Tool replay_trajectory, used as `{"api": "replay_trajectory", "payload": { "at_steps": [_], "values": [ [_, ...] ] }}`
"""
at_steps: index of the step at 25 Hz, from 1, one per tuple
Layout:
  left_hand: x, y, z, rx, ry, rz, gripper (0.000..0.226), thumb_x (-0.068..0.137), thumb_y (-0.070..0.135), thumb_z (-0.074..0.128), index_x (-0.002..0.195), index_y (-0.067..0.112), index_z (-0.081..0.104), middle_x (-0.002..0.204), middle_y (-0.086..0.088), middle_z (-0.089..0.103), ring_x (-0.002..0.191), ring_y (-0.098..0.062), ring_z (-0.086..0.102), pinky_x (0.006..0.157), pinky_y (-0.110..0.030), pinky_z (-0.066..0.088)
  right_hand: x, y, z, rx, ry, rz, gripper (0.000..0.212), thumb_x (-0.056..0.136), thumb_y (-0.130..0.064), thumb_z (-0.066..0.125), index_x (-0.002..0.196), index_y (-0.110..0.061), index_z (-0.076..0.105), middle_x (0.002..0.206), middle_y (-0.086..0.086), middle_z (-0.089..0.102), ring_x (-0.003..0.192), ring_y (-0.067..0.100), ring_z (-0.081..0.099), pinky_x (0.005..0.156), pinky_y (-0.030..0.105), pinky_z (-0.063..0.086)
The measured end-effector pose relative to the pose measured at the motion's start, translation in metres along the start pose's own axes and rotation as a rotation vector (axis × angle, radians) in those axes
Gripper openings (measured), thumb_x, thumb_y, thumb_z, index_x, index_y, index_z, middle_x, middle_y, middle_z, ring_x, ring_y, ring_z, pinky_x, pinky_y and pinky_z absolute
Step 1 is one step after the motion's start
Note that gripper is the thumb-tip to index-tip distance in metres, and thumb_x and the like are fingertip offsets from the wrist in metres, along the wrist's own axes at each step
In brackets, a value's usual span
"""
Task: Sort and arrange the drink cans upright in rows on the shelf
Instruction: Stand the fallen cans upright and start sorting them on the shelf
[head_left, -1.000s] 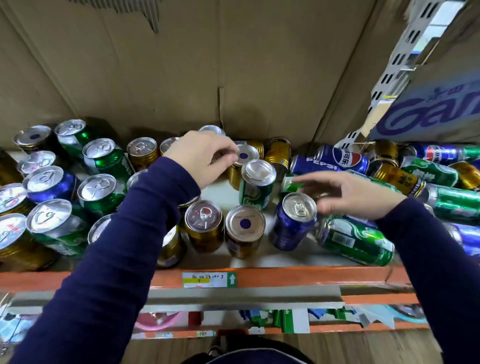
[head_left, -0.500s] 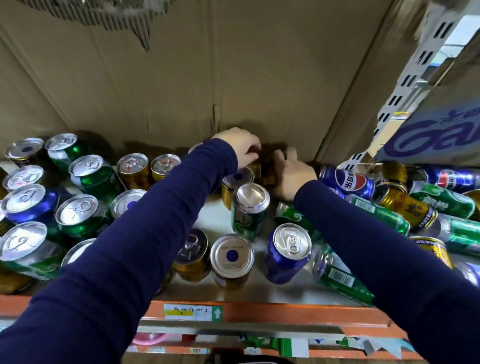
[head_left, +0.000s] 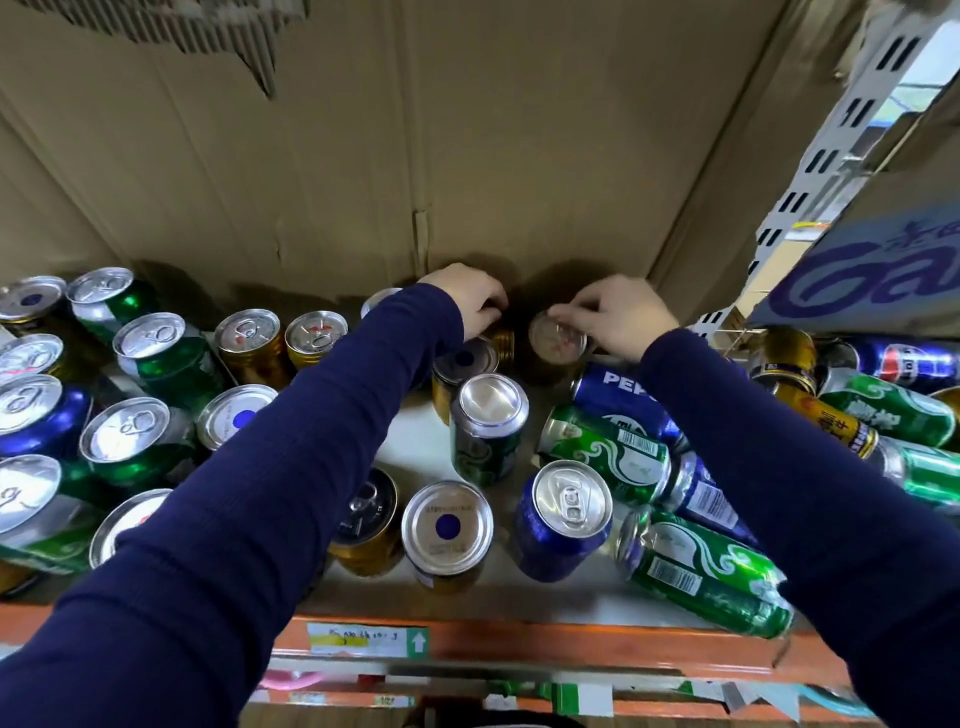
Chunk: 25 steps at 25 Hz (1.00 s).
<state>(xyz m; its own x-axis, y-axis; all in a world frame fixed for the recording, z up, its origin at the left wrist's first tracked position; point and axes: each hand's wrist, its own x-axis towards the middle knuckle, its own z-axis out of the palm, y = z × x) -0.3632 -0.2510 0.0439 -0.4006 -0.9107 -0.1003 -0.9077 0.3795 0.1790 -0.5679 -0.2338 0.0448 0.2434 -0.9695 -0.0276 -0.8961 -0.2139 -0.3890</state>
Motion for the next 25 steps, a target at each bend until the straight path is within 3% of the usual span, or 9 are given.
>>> {"api": "replay_trajectory", "payload": {
  "at_steps": [2, 6, 8, 12, 17, 22, 25],
  "values": [
    [0.003, 0.003, 0.0, 0.011, -0.02, -0.01, 0.033, 0.094, 0.027, 0.049, 0.126, 0.019, 0.057, 0.125, -0.007, 0.059, 0.112, -0.027, 0.055, 0.097, -0.04, 0.044, 0.004, 0.009, -0.011, -0.013, -0.02, 0.069, 0.035, 0.093, -0.04, 0.054, 0.1, -0.011, 0.071, 0.083, 0.005, 0.069, 0.071, 0.018, 0.064, 0.059, 0.025, 0.043],
    [0.009, 0.012, -0.001, 0.009, -0.13, -0.08, 0.042, 0.09, 0.028, 0.058, 0.129, 0.015, 0.054, 0.125, -0.01, 0.059, 0.111, -0.027, 0.056, 0.092, -0.032, 0.046, -0.001, 0.011, 0.0, 0.066, 0.039, -0.004, 0.031, 0.096, -0.034, 0.05, 0.117, -0.016, 0.064, 0.113, 0.005, 0.066, 0.103, 0.021, 0.06, 0.08, 0.024, 0.04],
    [0.015, 0.018, -0.007, 0.044, -0.193, -0.129, 0.048, 0.084, 0.027, 0.065, 0.128, 0.013, 0.055, 0.122, -0.01, 0.061, 0.107, -0.027, 0.058, 0.085, -0.031, 0.047, -0.008, 0.007, 0.006, 0.164, 0.016, -0.054, 0.04, 0.091, -0.039, 0.057, 0.124, -0.016, 0.06, 0.119, 0.003, 0.064, 0.11, 0.019, 0.057, 0.085, 0.021, 0.037],
    [0.021, 0.034, -0.016, 0.236, -0.317, -0.115, 0.041, 0.074, 0.035, 0.076, 0.102, 0.009, 0.062, 0.091, -0.007, 0.063, 0.08, -0.026, 0.06, 0.068, -0.029, 0.047, -0.013, 0.007, 0.012, 0.226, 0.0, -0.027, 0.064, 0.074, -0.041, 0.076, 0.13, -0.016, 0.056, 0.122, 0.003, 0.062, 0.111, 0.015, 0.056, 0.087, 0.02, 0.038],
    [0.022, 0.046, -0.008, 0.428, -0.225, -0.07, 0.034, 0.077, 0.039, 0.073, 0.094, 0.012, 0.06, 0.077, -0.003, 0.05, 0.072, -0.023, 0.05, 0.065, -0.031, 0.044, -0.019, 0.008, 0.022, 0.314, 0.094, -0.001, 0.061, 0.074, -0.04, 0.076, 0.129, -0.02, 0.058, 0.123, 0.003, 0.063, 0.112, 0.015, 0.056, 0.096, 0.025, 0.043],
    [0.01, 0.037, -0.018, 0.359, -0.144, -0.066, 0.042, 0.069, 0.049, 0.073, 0.065, 0.014, 0.051, 0.065, -0.001, 0.054, 0.061, -0.022, 0.053, 0.057, -0.028, 0.044, -0.021, 0.008, 0.023, 0.312, 0.093, -0.005, 0.063, 0.076, -0.042, 0.075, 0.131, -0.019, 0.055, 0.128, 0.003, 0.06, 0.118, 0.016, 0.053, 0.095, 0.022, 0.038],
    [-0.004, 0.016, -0.03, 0.186, -0.011, -0.094, 0.048, 0.062, 0.055, 0.074, 0.078, 0.012, 0.062, 0.074, -0.004, 0.063, 0.069, -0.024, 0.06, 0.058, -0.03, 0.047, -0.023, 0.007, 0.024, 0.293, 0.103, -0.005, 0.065, 0.077, -0.043, 0.073, 0.134, -0.018, 0.053, 0.132, 0.003, 0.057, 0.121, 0.017, 0.051, 0.096, 0.022, 0.036]
  ]
}}
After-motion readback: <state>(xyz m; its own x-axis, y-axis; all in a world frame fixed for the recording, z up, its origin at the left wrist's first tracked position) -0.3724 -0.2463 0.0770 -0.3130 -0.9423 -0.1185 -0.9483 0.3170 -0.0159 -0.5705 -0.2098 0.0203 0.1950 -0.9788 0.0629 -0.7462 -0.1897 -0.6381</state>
